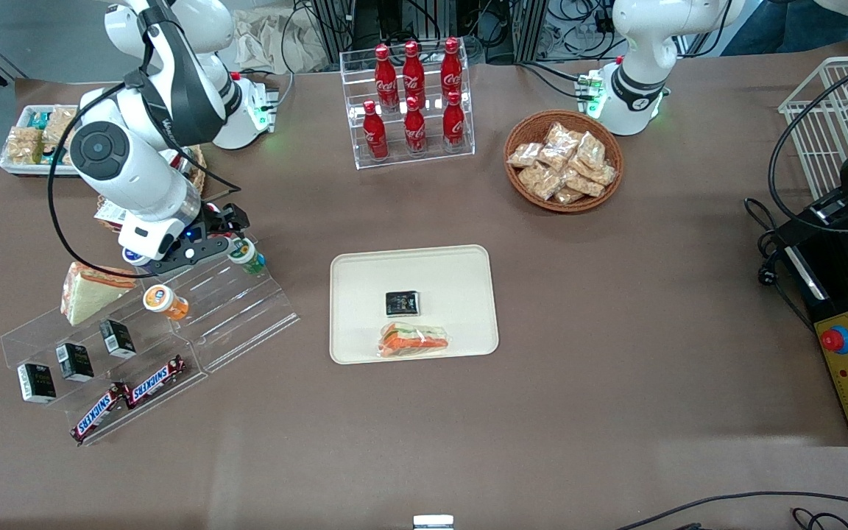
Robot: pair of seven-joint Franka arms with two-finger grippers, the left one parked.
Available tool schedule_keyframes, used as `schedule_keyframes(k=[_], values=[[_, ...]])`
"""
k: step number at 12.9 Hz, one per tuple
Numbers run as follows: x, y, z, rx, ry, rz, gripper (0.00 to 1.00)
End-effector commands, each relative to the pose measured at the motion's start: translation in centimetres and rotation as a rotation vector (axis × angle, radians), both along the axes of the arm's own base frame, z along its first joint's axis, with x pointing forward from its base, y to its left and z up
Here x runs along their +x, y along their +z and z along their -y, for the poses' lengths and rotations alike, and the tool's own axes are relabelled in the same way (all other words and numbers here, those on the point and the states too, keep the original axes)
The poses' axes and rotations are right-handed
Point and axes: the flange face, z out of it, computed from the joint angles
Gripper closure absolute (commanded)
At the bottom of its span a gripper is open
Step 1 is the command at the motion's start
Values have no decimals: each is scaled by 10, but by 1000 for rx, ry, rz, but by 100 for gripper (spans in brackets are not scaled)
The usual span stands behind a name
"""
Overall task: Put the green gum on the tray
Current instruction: 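Close the right gripper on the green gum bottle's cap and lift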
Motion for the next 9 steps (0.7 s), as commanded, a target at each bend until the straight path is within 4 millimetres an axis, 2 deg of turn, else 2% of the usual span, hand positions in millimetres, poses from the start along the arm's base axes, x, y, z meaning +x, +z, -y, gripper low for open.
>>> schedule_keyframes(k=[1,6,9], values=[[-12,-15,4,-2,20,27,1],[-24,-48,-2,-10,37,-32,1],[-24,-62,-6,-3,48,-23,1]])
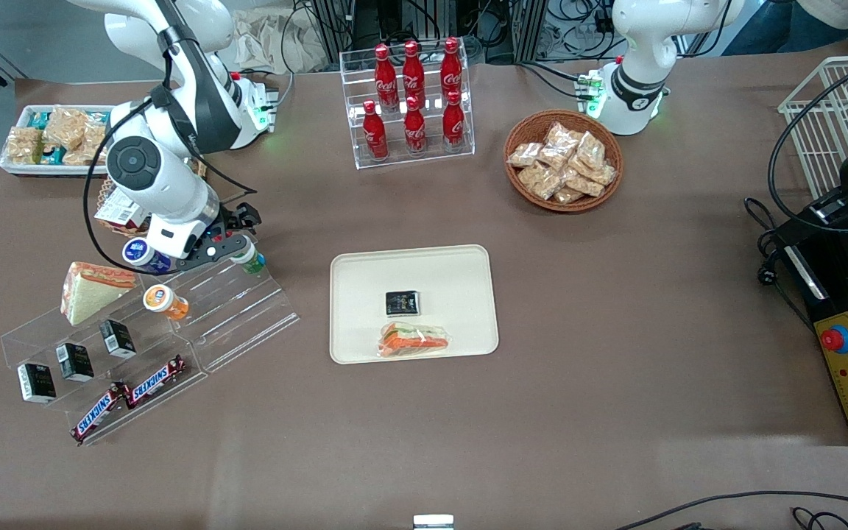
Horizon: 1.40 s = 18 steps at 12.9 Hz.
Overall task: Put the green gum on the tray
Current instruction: 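Close the right gripper on the green gum bottle's cap and lift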
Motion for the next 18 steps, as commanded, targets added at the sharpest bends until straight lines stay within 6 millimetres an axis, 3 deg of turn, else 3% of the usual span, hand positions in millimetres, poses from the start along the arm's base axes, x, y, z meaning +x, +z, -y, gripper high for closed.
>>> schedule_keyframes(k=[1,6,9,10,12,13,15,18], values=[[0,-18,-2,10,17,16,1],[3,-39,-3,23,15,17,1],[3,-41,-3,24,14,18,3],[4,-41,-3,25,14,20,9],[3,-41,-3,22,18,19,42],[3,-41,-3,23,19,19,53],[3,-41,-3,23,21,19,62],[4,-40,-2,22,19,16,63]])
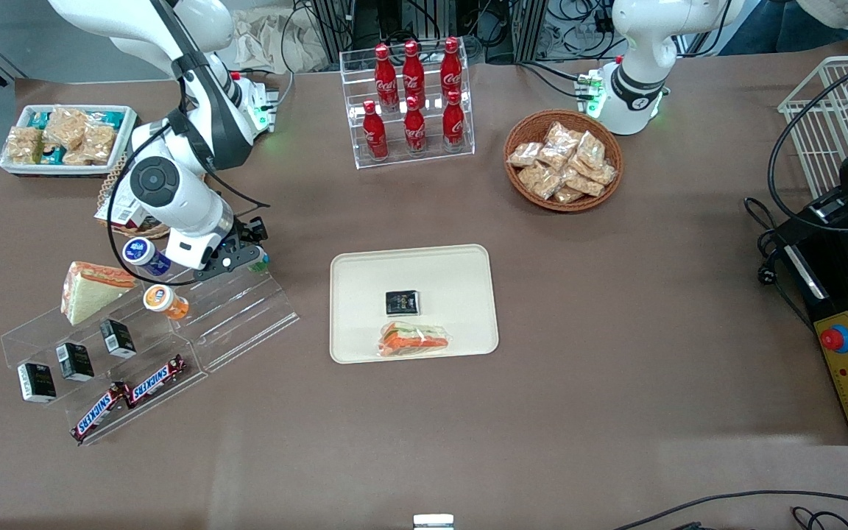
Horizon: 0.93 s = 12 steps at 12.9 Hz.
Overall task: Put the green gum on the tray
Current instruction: 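Close the right gripper on the green gum bottle's cap and lift, then carry the green gum bottle over to the cream tray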
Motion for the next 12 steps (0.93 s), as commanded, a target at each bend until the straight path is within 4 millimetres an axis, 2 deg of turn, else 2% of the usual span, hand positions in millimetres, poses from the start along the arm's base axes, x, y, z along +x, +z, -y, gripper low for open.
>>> schedule_keyframes(k=[1,4,8,9,11,12], values=[[0,4,1,-3,10,13,63],[7,28,0,-1,-7,19,63],[32,108,-9,-8,-14,-19,63],[34,117,-12,-5,-18,-17,63],[33,117,-21,9,-78,-21,63],[28,115,-40,4,-87,-17,63]])
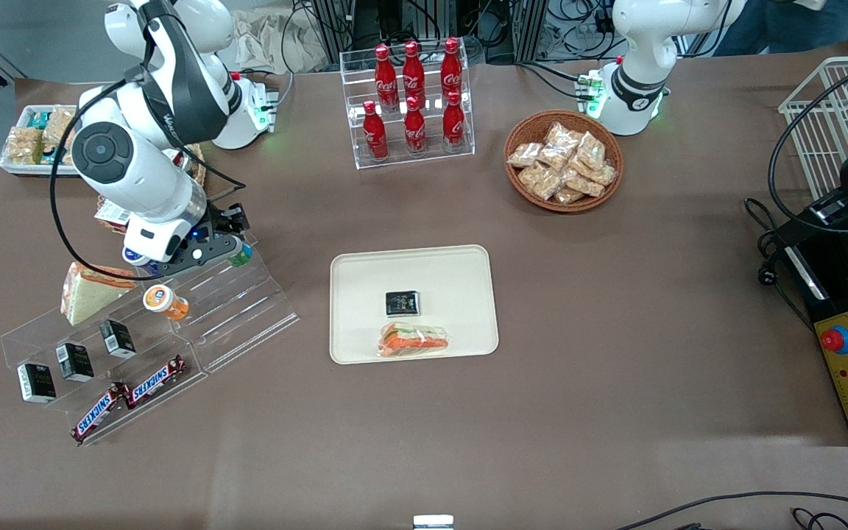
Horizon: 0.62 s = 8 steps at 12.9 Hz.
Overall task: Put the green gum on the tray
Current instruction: 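Carry the green gum bottle over to the cream tray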
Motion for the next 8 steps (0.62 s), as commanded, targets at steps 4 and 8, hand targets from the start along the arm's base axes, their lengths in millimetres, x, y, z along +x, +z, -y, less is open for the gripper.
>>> schedule_keyframes(k=[4,8], values=[[-19,-13,-82,6,-152,-1,63],[-20,-37,-130,67,-256,7,63]])
